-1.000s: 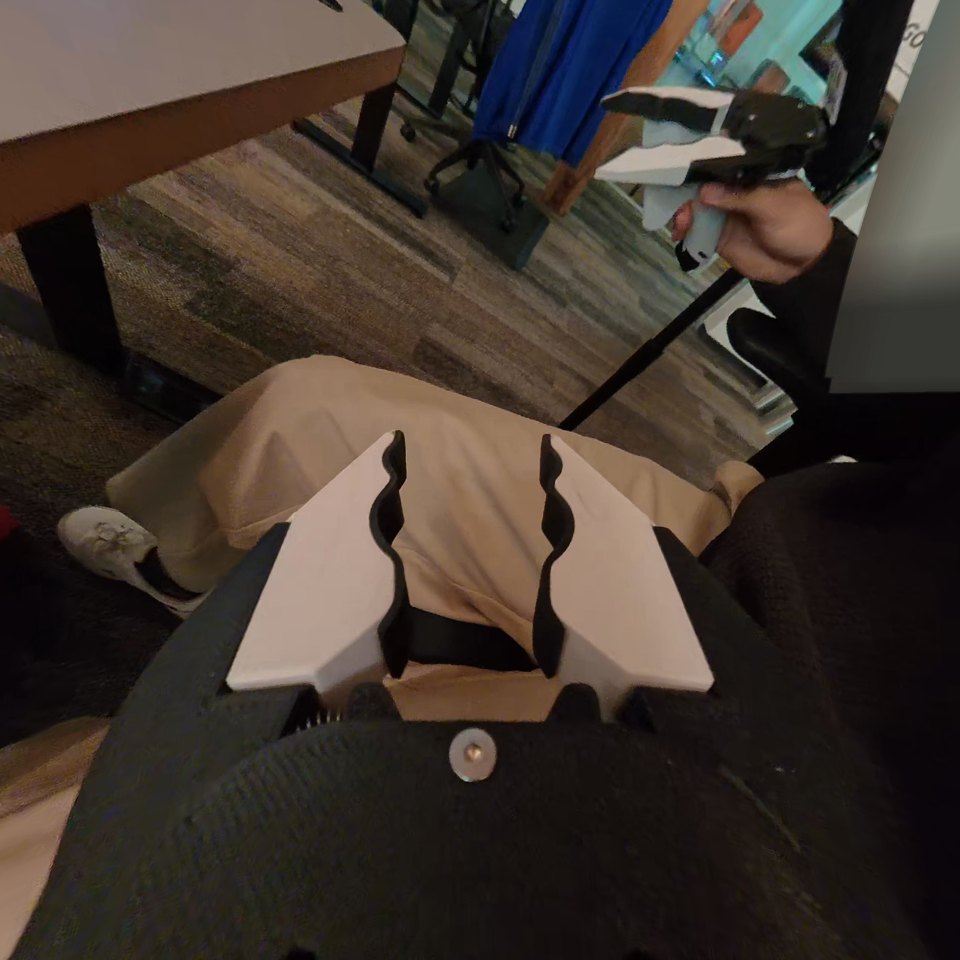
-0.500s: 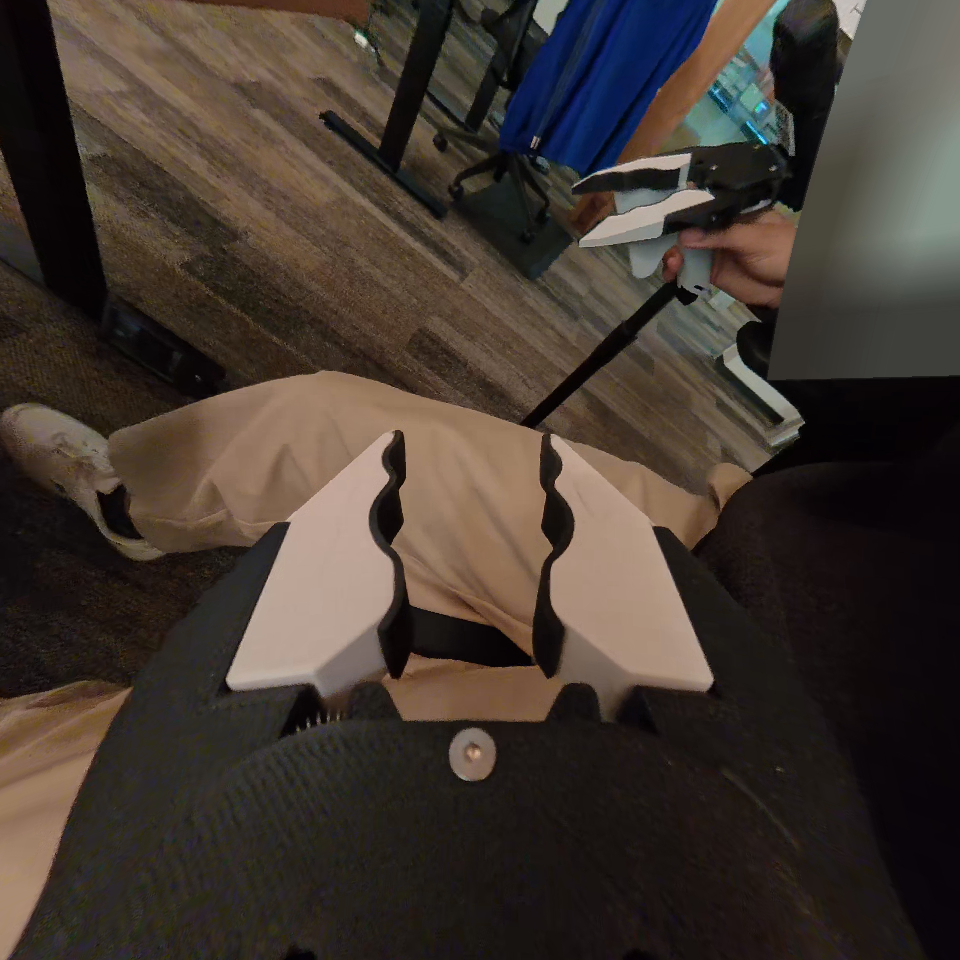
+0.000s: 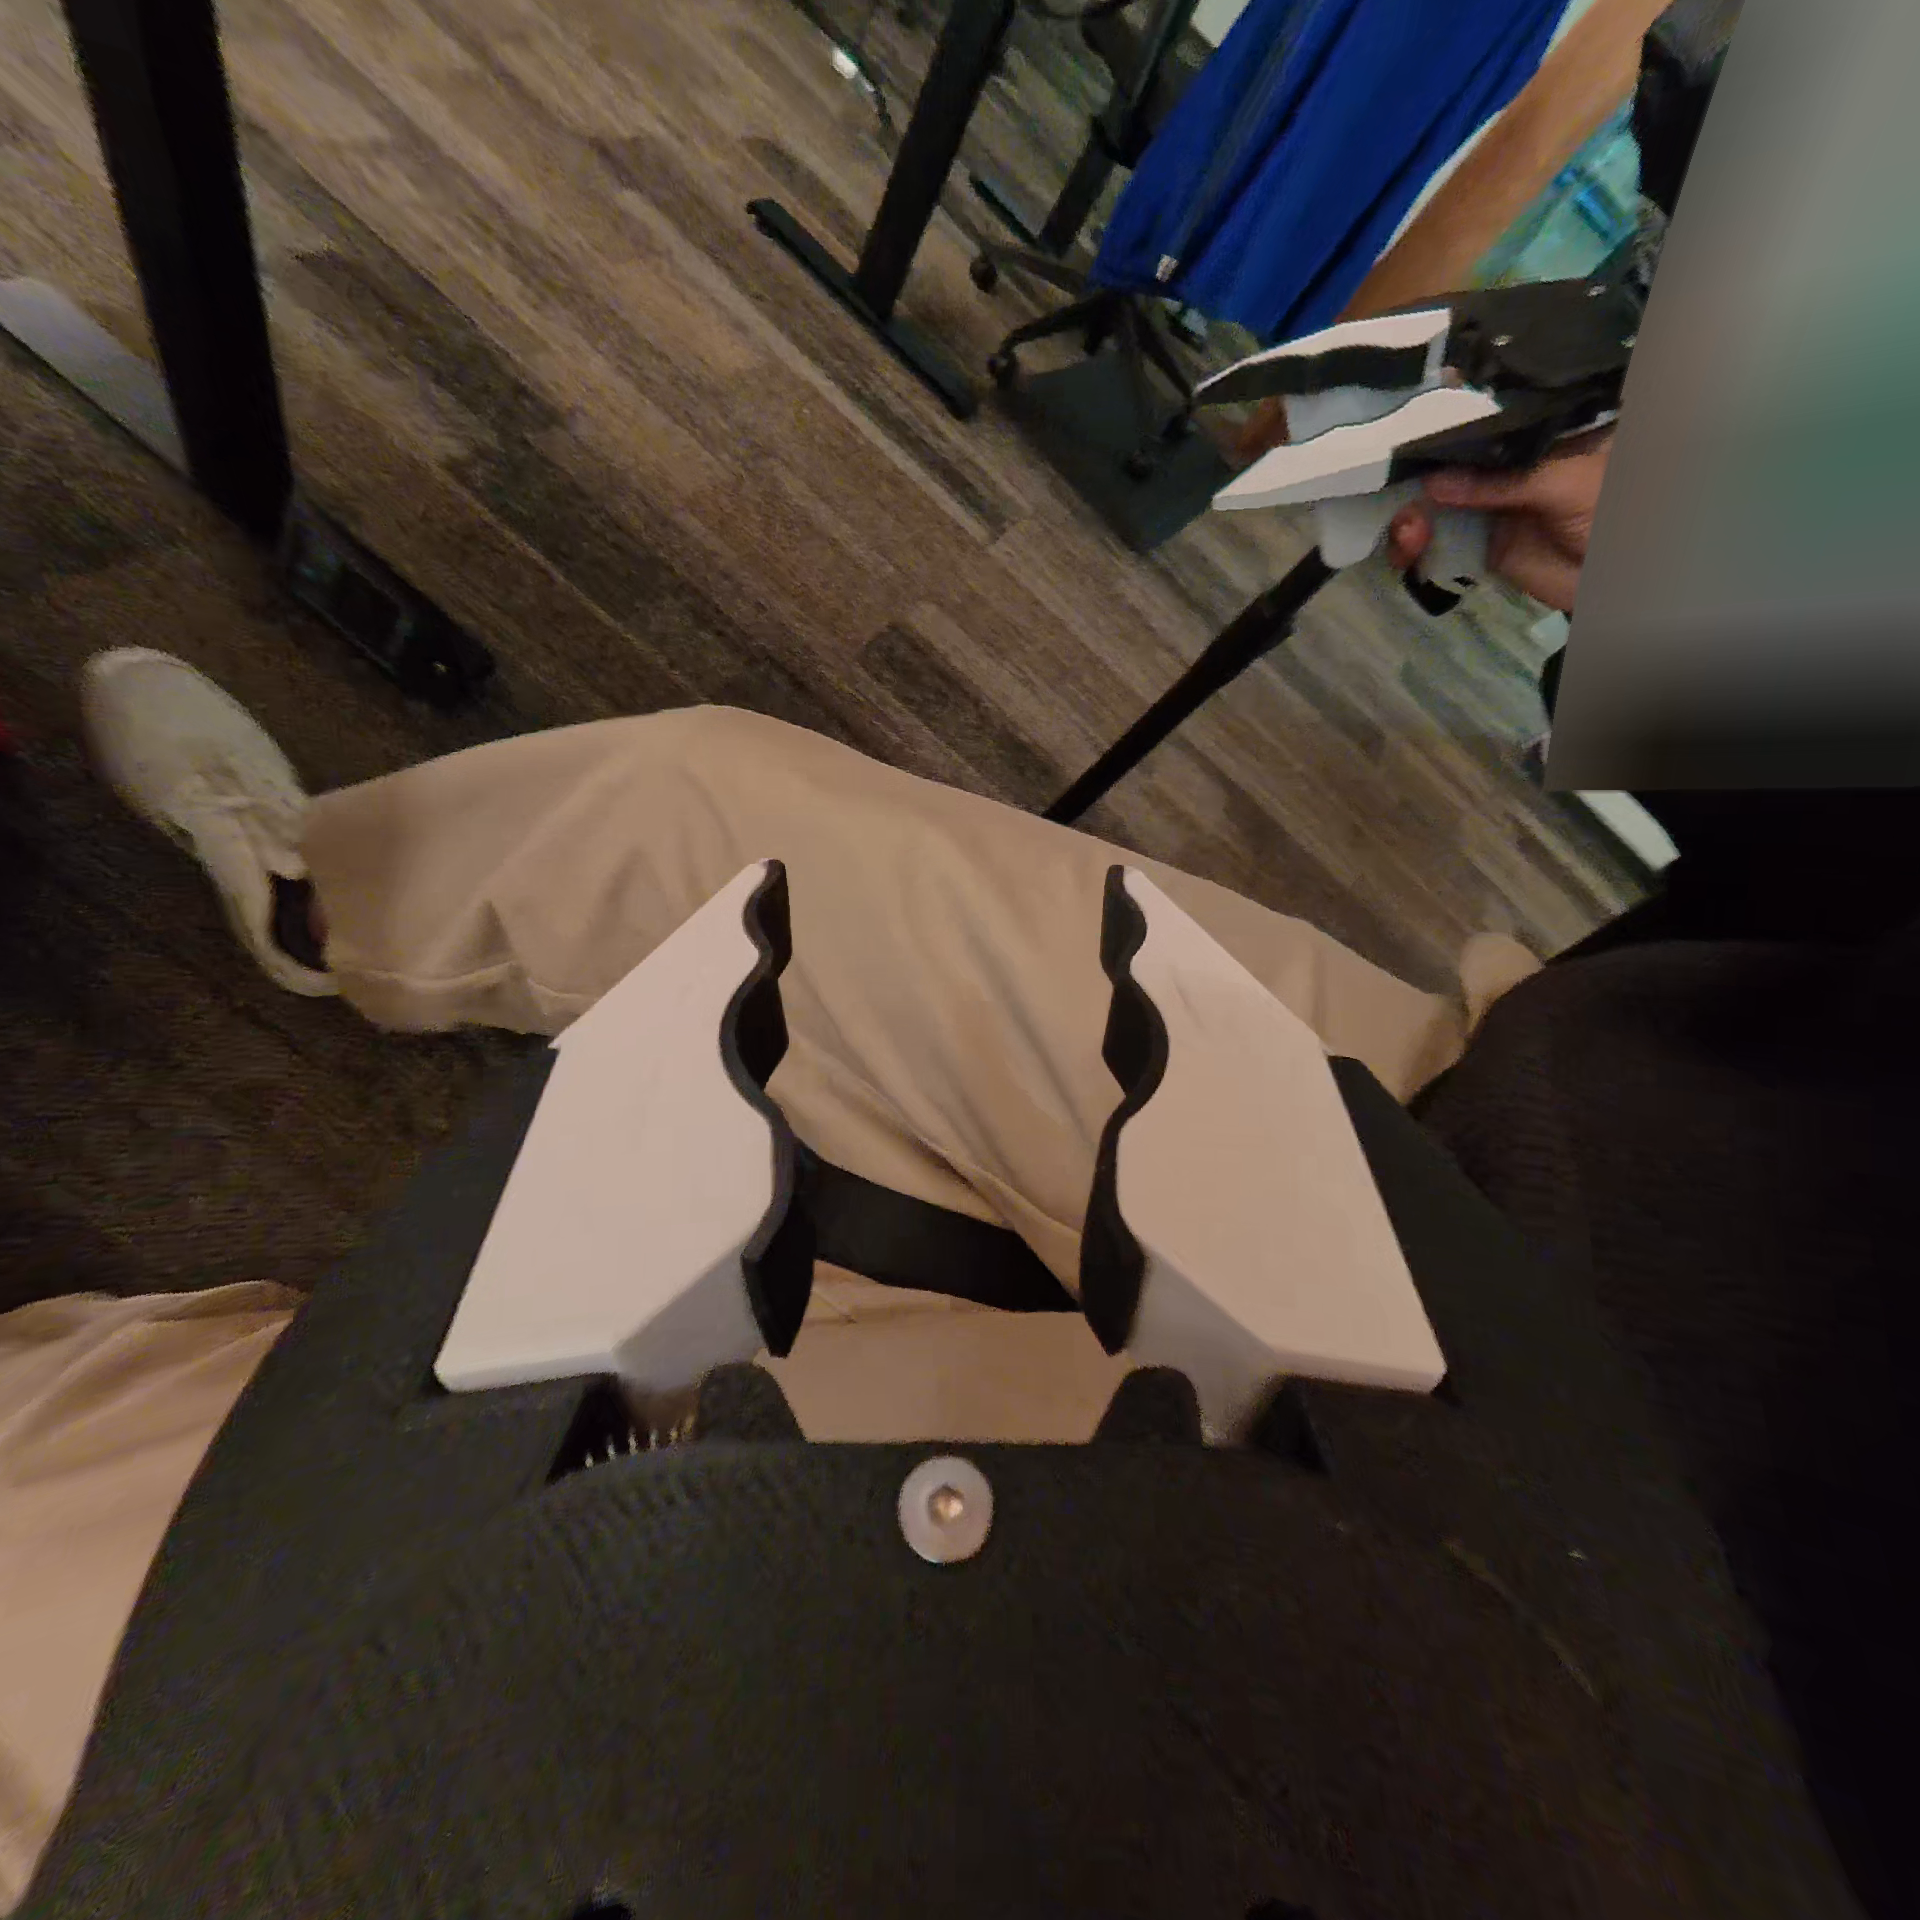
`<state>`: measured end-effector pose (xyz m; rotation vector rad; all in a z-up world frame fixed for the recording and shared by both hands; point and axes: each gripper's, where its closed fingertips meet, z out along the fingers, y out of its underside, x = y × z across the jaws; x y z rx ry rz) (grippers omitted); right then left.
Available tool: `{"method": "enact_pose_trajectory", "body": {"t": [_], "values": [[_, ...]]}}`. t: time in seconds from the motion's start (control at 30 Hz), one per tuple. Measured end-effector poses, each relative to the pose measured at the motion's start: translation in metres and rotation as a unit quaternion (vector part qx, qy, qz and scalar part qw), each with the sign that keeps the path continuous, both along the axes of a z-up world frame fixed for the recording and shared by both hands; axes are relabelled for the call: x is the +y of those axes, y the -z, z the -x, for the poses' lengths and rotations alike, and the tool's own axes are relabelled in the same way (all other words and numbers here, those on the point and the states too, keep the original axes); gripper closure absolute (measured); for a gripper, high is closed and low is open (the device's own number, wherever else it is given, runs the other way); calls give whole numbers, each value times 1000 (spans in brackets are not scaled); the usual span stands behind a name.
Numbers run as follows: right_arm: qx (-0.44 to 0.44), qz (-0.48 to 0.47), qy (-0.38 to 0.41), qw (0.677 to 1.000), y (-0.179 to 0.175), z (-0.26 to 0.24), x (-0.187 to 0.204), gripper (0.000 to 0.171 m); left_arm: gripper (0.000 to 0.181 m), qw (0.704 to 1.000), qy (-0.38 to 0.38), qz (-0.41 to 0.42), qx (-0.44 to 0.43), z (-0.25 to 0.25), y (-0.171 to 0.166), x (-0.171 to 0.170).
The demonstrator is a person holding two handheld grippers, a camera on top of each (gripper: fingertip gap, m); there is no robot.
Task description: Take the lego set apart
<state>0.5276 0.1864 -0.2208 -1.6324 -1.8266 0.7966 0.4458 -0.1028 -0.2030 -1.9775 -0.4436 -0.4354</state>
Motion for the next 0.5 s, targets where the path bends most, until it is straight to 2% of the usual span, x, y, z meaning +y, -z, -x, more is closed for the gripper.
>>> {"method": "enact_pose_trajectory", "body": {"t": [0.17,0.33,0.5], "values": [[6,-41,-74,996,-12,2,-33,134,117,997,2,15,81,2,-5,3],[-3,-213,-134,968,-18,5,-60,134,115,993,9,34,112,0,-1,6],[-6,-268,-218,939,-10,-1,-111,123,103,992,-26,19,124,7,-13,8]]}}
